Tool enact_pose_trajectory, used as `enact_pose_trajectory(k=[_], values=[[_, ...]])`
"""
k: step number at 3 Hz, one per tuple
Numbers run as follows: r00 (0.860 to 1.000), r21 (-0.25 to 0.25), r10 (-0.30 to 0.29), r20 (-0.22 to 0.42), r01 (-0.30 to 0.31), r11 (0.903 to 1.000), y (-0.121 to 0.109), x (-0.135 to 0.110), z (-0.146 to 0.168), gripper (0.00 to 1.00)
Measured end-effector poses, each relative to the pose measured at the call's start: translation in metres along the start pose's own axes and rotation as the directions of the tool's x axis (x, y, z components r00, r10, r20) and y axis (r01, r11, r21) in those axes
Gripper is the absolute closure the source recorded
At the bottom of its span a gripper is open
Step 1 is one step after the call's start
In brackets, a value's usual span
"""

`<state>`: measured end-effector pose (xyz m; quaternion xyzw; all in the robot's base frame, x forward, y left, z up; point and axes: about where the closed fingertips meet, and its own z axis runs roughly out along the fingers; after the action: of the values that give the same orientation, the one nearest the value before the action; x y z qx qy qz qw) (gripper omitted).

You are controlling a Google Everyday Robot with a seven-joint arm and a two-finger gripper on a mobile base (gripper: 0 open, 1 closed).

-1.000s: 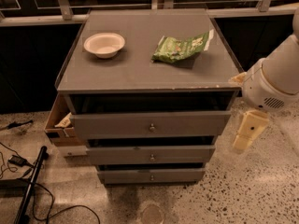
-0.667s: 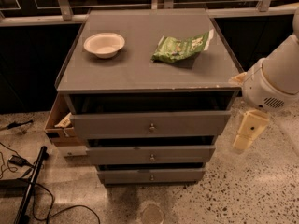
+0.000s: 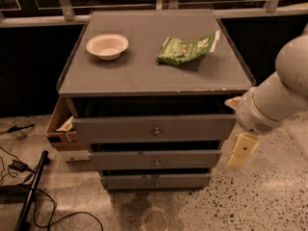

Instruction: Open top drawer

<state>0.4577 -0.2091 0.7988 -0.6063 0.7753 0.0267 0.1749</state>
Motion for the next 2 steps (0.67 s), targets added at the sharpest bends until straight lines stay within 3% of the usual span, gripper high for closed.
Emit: enact_pose_trajectory(k=[2], values=[[0.996,0.001,-0.025,0.086,0.025,0.9997,-0.010,-0.005,0.062,0.00]])
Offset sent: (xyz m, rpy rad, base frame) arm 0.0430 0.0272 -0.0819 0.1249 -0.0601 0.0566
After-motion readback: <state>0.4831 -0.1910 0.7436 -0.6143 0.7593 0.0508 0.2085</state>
